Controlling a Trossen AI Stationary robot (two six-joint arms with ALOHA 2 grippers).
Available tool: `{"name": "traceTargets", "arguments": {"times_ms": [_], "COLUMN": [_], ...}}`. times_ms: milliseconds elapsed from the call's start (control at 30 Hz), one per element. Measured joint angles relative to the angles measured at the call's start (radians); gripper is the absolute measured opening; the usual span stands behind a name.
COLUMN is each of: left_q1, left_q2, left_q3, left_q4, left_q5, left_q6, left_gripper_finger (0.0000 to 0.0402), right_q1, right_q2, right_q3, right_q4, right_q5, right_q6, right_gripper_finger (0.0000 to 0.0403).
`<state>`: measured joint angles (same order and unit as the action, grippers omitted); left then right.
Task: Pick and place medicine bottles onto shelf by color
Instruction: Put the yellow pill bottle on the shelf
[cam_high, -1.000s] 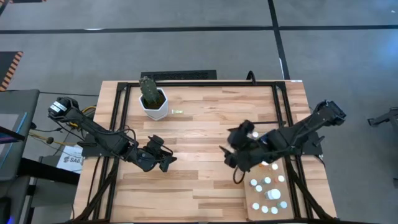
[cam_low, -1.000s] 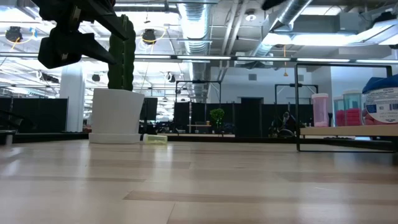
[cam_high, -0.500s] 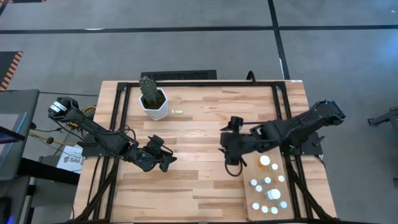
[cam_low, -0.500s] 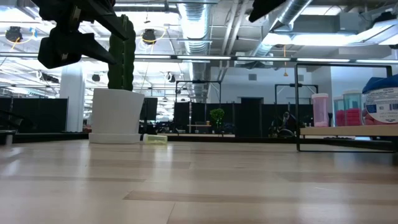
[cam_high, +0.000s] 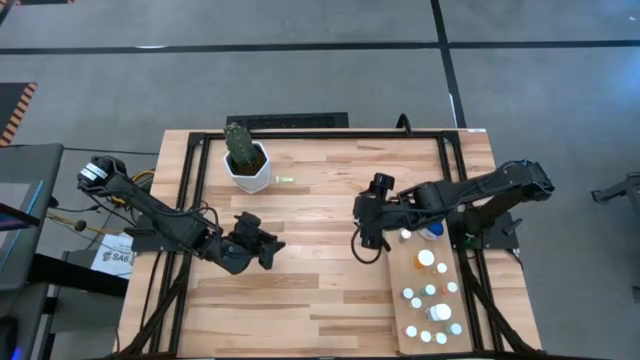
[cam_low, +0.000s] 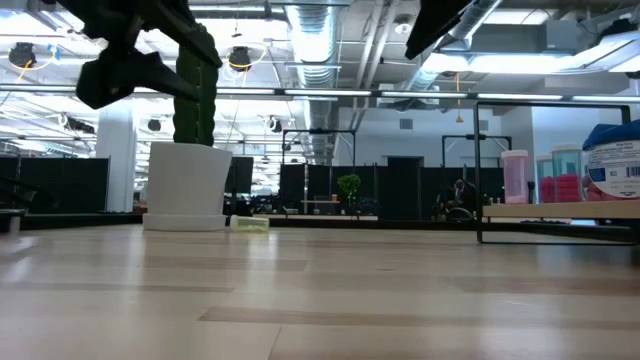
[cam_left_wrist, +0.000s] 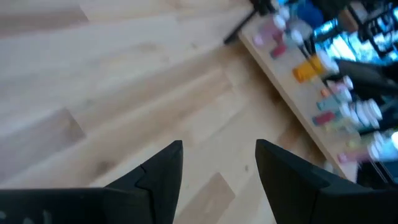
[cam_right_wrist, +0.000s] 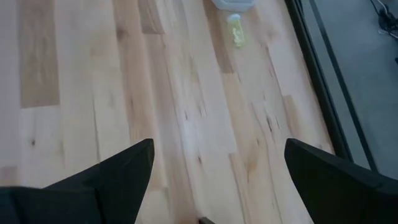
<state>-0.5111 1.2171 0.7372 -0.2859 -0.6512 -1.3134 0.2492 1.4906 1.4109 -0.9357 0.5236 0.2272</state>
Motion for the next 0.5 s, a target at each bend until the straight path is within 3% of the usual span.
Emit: {"name": "traceTargets", "arguments": {"times_ms": [333, 500], "left_q1": [0.091, 0.172], "left_q2": [0.001, 0.022], "left_q3": [0.000, 0.000], "left_q4": [0.027, 0.229], "left_q5": [0.024, 0.121], "left_q6": [0.134, 0.406], "left_gripper_finger": [0.0188, 0.0188], "right_q1": [-0.016, -0.016], "right_q2": [0.000, 0.000], "right_q3": [0.000, 0.000], "right_q4": [-0.014, -0.014], "right_q5": [0.000, 0.000], "right_q6": [0.002, 0.011], "right_gripper_finger": [0.0379, 0.0379]}}
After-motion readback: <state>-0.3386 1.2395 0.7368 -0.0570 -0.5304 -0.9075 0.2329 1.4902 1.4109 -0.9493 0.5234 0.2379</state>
